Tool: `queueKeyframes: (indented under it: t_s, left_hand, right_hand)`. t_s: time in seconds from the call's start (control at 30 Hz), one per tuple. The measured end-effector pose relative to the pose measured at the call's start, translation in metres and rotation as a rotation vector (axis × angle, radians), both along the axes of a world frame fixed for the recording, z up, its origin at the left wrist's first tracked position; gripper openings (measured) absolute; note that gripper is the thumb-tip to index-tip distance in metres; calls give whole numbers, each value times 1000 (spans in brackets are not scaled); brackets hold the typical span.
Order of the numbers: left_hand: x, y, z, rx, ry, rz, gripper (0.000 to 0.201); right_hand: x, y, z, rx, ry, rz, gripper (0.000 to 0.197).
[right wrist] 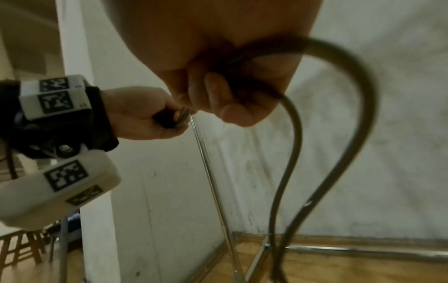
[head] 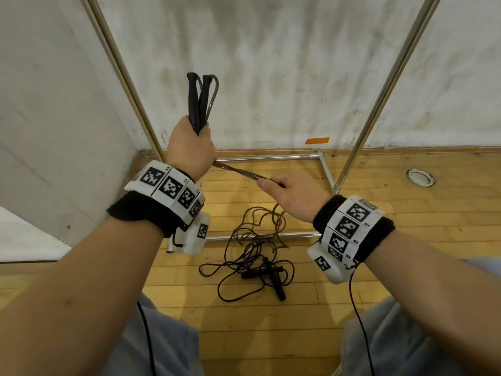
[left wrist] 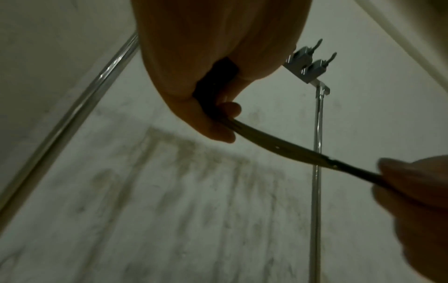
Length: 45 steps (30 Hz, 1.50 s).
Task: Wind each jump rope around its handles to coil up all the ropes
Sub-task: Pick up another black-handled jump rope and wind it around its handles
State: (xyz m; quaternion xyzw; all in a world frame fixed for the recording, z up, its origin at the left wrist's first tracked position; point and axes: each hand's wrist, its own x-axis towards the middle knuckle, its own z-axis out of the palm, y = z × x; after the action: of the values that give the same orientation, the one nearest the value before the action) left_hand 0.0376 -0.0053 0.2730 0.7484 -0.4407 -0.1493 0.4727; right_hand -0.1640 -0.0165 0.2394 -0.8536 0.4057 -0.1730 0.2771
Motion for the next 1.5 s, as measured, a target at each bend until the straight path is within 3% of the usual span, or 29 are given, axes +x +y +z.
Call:
queueKeyframes:
  t_s: [0.1, 0.17, 0.3, 0.47, 0.57, 0.67, 0.77, 0.97, 1.07, 1.17, 1.37, 1.43, 1.5]
  left_hand:
    - [8, 2, -6, 175, -289, 31, 27]
    - [5, 4, -10, 285, -391, -57, 28]
    - [-6, 8, -17, 428, -407, -326, 29]
    - [-27, 16, -15, 462, -400, -596, 47]
    - [-40, 20, -22, 556, -526, -647, 29]
    - [-53, 25, -27, 636, -534, -672, 10]
    - [-61, 28, -25, 592, -515, -777, 19]
    - [-57, 32, -3, 518, -364, -842, 26]
    - [-50, 34, 11, 395, -98, -805, 16]
    - [-48, 33, 17, 252, 151, -737, 29]
    - [-43, 27, 18, 50, 448, -545, 37]
    - [-42, 25, 17, 2, 469, -491, 27]
    - [-41, 23, 13, -18, 366, -437, 11]
  right_hand:
    - [-8, -6, 6, -59, -6, -6, 45]
    - [-12, -12, 10, -107, -46, -54, 40]
    - [-20, -24, 15, -212, -79, -170, 32]
    - [-25, -33, 20, -284, -136, -239, 33]
    - [-25, -32, 25, -330, -172, -218, 29]
    - [-27, -33, 30, -337, -131, -196, 29]
    - [-33, -41, 31, -256, -155, -236, 32]
    - [-40, -53, 34, 30, -315, -247, 36]
    - [-38, -57, 35, 196, -448, -238, 41]
    - [-32, -57, 31, 348, -549, -260, 32]
    - [-22, -46, 13, 191, -433, -235, 15]
    - [-16, -39, 12, 127, -365, -192, 21]
    - [-12, -33, 12, 70, -272, -132, 27]
